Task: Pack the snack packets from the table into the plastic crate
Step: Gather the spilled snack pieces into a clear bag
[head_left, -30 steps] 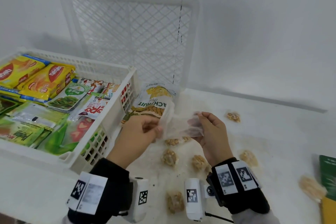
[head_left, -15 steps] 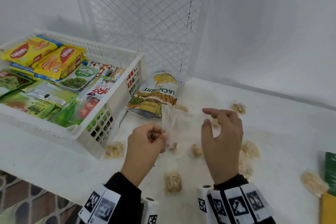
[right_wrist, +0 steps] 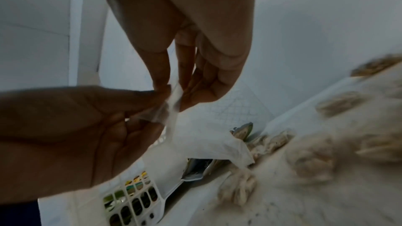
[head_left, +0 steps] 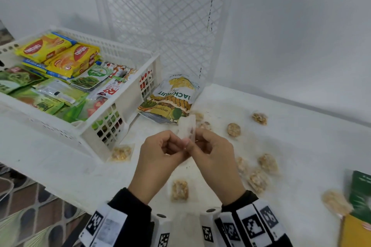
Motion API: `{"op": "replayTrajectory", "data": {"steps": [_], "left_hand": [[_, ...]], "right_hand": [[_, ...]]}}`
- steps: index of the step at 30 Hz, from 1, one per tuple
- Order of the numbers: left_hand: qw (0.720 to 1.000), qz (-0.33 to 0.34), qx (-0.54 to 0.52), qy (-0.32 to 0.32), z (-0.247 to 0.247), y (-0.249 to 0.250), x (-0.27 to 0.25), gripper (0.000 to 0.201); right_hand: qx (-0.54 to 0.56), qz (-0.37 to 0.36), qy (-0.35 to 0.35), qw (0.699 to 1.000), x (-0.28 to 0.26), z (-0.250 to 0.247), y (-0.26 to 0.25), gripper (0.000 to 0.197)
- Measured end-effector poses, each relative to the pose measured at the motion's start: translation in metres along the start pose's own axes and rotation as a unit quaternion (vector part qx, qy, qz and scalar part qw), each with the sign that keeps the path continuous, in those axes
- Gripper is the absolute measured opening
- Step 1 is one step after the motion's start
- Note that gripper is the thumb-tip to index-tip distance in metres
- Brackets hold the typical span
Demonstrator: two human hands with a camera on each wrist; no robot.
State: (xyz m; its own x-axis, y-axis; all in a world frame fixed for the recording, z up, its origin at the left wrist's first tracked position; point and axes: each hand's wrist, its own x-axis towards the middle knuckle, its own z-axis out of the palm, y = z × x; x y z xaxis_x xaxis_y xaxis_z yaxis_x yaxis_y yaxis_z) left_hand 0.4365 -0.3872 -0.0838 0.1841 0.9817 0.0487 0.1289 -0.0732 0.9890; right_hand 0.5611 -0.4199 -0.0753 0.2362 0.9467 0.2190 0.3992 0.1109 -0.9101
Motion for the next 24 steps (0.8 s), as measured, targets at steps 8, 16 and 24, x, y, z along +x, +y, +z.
{"op": "replayTrajectory", "data": {"steps": [8, 16, 24], "left_hand": [[0.985, -0.045, -0.16, 0.042, -0.008, 0.005, -0.009, 0.016], [0.936, 0.218, 0.256, 0.105, -0.012, 0.006, -0.015, 0.025], [0.948, 0.186, 0.225, 0.122, -0.03, -0.002, -0.006, 0.027]], "right_hand": [[0.132, 0.086, 0.003, 0.987, 0.0, -0.019, 0.008, 0.011], [-0.134, -0.095, -0.012, 0.986, -0.002, -0.001, 0.006, 0.029], [0.014, -0.018, 0.007, 1.0, 0.011, 0.022, -0.006, 0.002]]}}
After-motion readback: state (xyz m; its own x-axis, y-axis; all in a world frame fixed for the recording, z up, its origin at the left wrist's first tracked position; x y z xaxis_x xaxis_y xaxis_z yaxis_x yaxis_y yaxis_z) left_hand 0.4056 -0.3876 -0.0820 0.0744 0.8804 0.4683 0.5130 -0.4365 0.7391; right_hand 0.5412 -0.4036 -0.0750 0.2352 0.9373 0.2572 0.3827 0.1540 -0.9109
